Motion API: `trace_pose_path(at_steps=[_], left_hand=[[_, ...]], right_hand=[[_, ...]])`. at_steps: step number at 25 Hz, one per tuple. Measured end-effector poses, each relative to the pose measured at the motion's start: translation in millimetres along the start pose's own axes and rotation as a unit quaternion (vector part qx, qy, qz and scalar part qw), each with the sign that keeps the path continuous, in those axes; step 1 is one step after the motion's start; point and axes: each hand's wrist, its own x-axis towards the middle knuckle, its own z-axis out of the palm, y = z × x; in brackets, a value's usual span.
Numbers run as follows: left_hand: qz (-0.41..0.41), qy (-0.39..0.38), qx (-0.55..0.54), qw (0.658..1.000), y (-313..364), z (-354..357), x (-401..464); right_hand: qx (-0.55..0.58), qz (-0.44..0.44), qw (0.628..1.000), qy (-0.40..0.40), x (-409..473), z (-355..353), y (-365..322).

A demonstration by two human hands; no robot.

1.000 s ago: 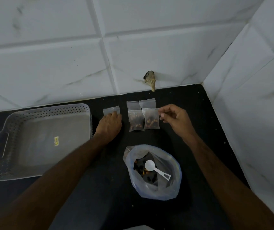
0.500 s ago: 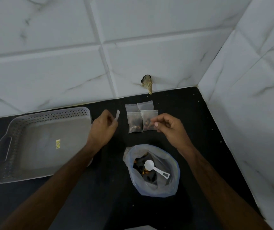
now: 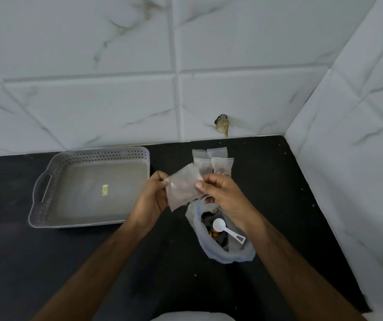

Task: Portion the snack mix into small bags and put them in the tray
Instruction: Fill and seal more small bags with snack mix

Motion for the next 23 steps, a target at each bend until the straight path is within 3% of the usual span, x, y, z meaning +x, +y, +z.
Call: trace_pose_path(at_steps=[2, 4, 7, 8, 9, 10, 13, 15, 18, 23], left_hand=[[0.031, 0.045, 0.063, 0.996, -4, 5, -10], [0.118, 0.114, 0.176, 0.971, -7, 11, -22], [0.31, 0.127, 0.396, 0.855, -1, 20, -36], [0.345, 0.099, 0.437, 0.825, 2, 25, -38], [0.35, 0.068, 0.45, 0.819, 4, 31, -39], [0.325, 0.04, 0.441, 0.836, 4, 36, -38], [0.166, 0.007, 0.322, 0.932, 2, 48, -32], [0.123, 0.034, 0.268, 0.955, -3, 50, -31], [0.104, 0.038, 0.225, 0.968, -7, 50, -34], [0.07, 0.012, 0.18, 0.981, -10, 43, -33]], right_hand=[[0.029, -0.01, 0.999, 0.03, -11, 3, 4], [0.018, -0.032, 0.997, 0.062, -21, 4, 6], [-0.114, -0.083, 0.985, 0.103, -31, 7, 11], [-0.164, -0.104, 0.974, 0.119, -34, 9, 13], [-0.204, -0.13, 0.961, 0.135, -36, 11, 16], [-0.237, -0.158, 0.947, 0.147, -39, 14, 17], [-0.378, -0.253, 0.873, 0.175, -45, 24, 17], [-0.424, -0.277, 0.844, 0.177, -47, 26, 12], [-0.42, -0.288, 0.847, 0.151, -49, 24, 12], [-0.338, -0.252, 0.896, 0.138, -51, 24, 15]])
